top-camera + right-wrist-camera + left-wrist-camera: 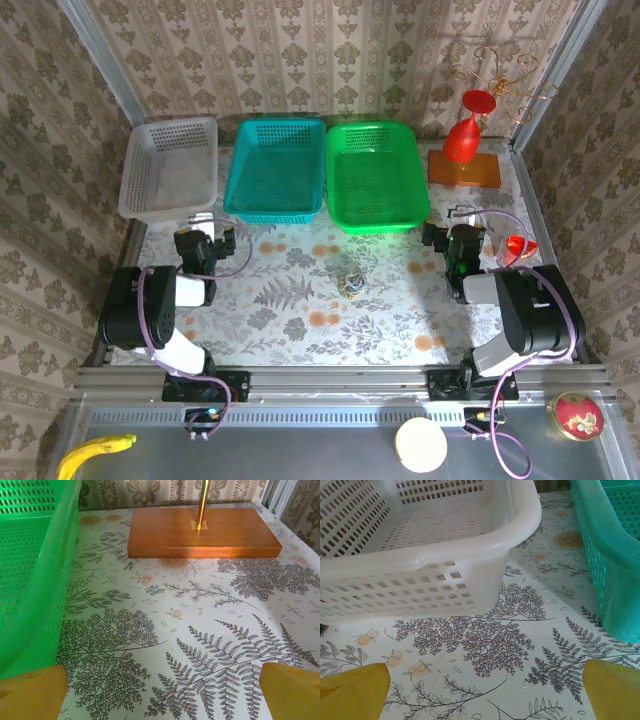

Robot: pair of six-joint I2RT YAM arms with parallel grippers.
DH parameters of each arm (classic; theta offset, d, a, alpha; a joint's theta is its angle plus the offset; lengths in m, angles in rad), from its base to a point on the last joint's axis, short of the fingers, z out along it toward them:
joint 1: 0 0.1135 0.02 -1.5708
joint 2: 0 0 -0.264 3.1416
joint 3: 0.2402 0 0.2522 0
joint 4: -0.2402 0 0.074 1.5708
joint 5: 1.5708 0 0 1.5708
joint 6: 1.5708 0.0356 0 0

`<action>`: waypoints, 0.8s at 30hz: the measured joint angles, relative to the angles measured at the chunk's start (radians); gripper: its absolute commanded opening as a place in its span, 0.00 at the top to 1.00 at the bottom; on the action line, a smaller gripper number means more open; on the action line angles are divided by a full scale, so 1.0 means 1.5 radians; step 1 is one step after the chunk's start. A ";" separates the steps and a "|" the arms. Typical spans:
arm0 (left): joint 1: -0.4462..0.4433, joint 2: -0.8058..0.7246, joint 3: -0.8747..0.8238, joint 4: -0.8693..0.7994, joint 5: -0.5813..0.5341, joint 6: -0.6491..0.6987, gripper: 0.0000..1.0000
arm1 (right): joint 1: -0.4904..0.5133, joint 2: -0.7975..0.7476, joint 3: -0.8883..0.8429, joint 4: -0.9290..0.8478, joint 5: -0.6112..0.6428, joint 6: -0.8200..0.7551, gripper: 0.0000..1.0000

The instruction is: Untangle the cables

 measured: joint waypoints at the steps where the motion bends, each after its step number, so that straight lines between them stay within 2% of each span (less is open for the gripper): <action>1: 0.000 0.000 0.000 0.000 0.000 0.000 0.00 | 0.000 0.000 0.000 0.000 0.000 0.000 0.00; 24: 0.008 -0.003 0.000 -0.001 0.018 0.001 0.00 | -0.004 -0.007 -0.008 0.013 -0.010 0.000 0.00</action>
